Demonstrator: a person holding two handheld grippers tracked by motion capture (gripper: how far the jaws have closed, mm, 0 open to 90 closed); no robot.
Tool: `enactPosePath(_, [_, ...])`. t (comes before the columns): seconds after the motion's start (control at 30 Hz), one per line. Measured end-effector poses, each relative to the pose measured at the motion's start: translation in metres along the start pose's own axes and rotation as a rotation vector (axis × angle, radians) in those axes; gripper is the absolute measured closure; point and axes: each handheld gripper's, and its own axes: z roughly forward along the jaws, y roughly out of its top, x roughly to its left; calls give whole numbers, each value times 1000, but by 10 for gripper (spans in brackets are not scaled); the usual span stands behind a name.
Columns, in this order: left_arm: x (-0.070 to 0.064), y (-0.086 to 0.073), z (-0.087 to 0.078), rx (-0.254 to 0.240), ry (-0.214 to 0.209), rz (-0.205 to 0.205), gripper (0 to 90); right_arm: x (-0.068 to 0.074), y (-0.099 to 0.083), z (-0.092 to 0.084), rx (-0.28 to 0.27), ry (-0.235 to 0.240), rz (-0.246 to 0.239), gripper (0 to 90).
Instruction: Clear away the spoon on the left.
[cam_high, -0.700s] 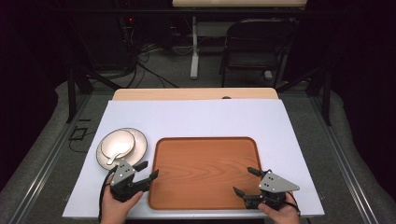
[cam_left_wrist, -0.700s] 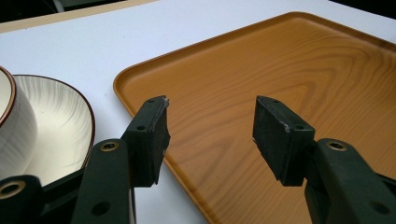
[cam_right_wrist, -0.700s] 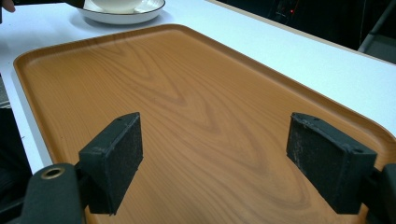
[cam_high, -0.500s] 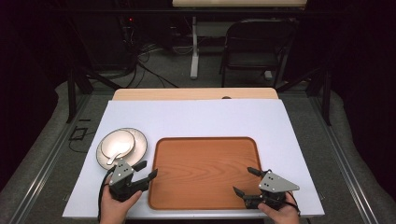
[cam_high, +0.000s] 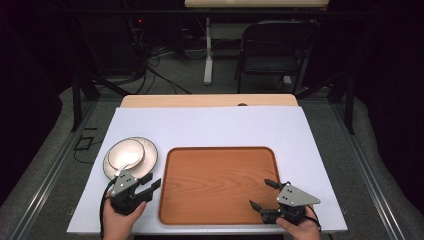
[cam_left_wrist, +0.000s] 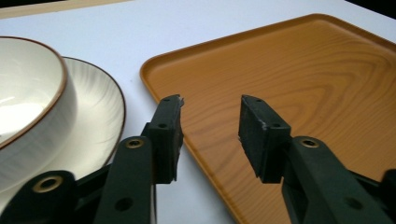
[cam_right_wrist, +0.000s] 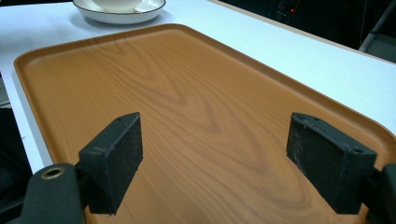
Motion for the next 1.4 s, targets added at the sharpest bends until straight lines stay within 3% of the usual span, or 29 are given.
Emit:
enactPosePath(0.33, [9,2,-7,25,62,-31,740,0,0,0,0,1,1,183])
enactPosePath(0.73, [21,3,-17,17,149,-62,891,-1,0,-1,-2,-2,1,183])
enactPosePath(1.13, [34,3,-27,11,244,-95,900,-1,0,-1,-1,-1,0,183])
enactPosePath(1.4, [40,1,-30,13,278,-102,900,-1,0,-2,-3,-2,-1,183])
